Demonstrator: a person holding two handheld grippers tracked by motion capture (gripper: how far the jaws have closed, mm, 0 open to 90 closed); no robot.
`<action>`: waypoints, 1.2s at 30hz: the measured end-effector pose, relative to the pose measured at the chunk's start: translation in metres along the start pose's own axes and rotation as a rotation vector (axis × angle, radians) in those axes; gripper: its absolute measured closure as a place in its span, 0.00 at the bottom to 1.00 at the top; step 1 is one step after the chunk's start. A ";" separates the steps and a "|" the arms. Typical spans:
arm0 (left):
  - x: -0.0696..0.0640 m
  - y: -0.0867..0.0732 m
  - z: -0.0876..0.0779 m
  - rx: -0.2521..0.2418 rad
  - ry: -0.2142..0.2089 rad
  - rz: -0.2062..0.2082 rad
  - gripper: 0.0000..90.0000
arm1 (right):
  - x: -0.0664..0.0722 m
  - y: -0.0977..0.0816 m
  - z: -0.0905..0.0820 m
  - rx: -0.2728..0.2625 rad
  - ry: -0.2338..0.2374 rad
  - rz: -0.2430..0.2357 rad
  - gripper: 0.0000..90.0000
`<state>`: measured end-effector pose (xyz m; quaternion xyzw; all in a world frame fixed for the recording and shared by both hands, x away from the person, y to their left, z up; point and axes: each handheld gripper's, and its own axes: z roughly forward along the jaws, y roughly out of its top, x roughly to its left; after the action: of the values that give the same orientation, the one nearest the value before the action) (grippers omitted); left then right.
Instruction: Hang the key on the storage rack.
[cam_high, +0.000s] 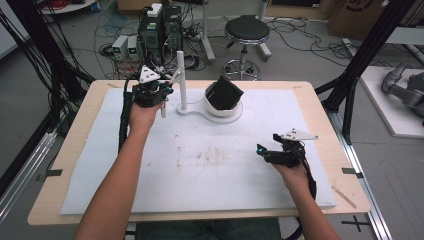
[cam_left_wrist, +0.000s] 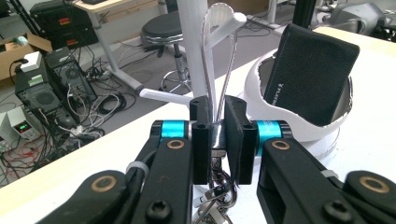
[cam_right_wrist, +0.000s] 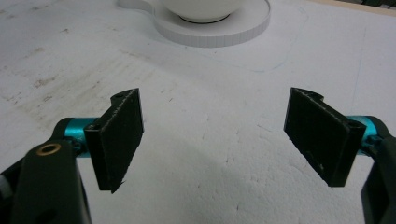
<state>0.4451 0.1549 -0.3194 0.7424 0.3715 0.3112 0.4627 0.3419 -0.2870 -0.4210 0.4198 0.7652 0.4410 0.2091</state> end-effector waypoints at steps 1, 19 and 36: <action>0.000 0.000 0.000 -0.002 -0.003 -0.001 0.89 | 0.000 0.000 0.000 0.001 0.000 0.001 0.22; -0.004 -0.017 -0.024 0.041 -0.068 -0.030 0.51 | 0.002 0.000 -0.002 -0.012 -0.005 -0.003 0.22; -0.013 -0.041 -0.054 0.031 -0.198 0.001 0.34 | 0.001 0.000 -0.004 -0.017 -0.007 0.006 0.22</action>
<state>0.3834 0.1805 -0.3380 0.7768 0.3283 0.2309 0.4852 0.3388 -0.2885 -0.4184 0.4219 0.7594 0.4468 0.2138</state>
